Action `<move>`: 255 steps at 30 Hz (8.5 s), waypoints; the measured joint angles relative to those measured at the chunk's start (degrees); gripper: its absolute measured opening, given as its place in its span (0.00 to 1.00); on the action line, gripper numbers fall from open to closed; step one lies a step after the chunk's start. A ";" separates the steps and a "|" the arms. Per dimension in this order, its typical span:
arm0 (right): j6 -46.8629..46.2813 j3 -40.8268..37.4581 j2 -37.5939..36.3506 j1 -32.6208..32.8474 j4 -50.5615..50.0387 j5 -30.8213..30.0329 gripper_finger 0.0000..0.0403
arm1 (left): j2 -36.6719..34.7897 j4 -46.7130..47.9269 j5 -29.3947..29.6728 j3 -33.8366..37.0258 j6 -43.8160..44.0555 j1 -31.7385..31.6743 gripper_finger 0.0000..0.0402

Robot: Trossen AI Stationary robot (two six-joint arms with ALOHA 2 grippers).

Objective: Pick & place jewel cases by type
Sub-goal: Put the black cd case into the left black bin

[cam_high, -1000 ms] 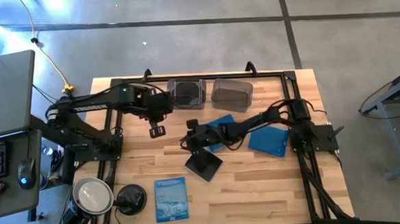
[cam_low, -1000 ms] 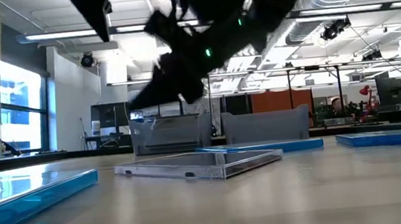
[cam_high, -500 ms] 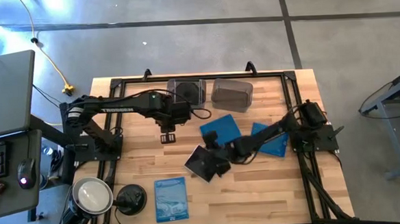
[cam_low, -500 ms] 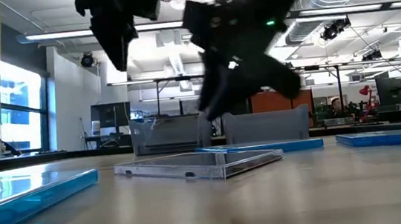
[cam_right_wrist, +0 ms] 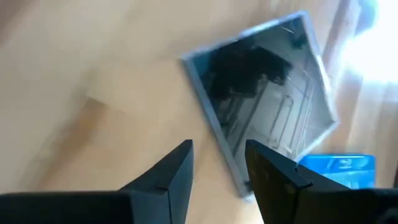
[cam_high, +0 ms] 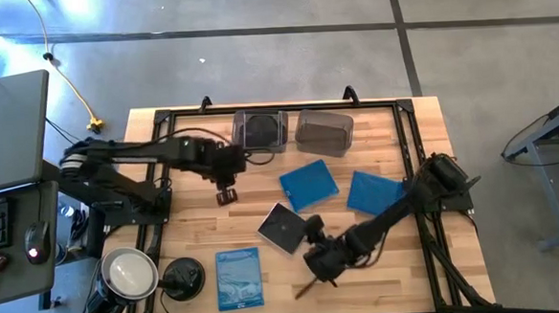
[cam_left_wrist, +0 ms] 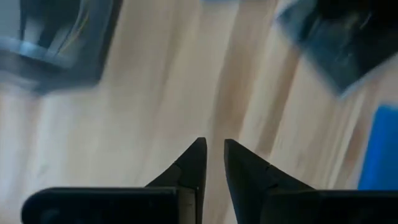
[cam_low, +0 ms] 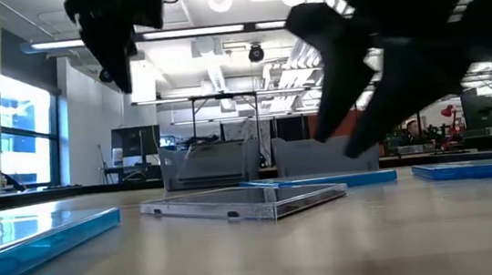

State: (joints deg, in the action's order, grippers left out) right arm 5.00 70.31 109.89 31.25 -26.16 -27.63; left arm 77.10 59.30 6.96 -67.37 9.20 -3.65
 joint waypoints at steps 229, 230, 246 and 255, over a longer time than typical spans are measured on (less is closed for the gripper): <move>-7.96 -6.28 -6.64 -64.66 33.51 41.76 0.32 | 2.66 -72.91 -10.24 35.99 28.67 -25.93 0.48; -7.96 -6.28 -6.64 -64.63 33.40 42.43 0.32 | 2.66 -72.91 -11.13 35.99 28.67 -25.93 0.48; -12.64 -6.28 -6.67 -64.09 26.80 45.85 0.32 | 2.66 -72.93 -10.90 35.92 32.93 -25.91 0.48; -12.53 -6.28 -4.59 -63.41 27.78 47.44 0.32 | 4.71 -75.42 -9.26 35.88 34.88 -23.91 0.48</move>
State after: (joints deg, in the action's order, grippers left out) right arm -7.53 64.03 105.30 -32.16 1.62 19.81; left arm 81.81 -16.12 -2.29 -31.48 44.07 -27.56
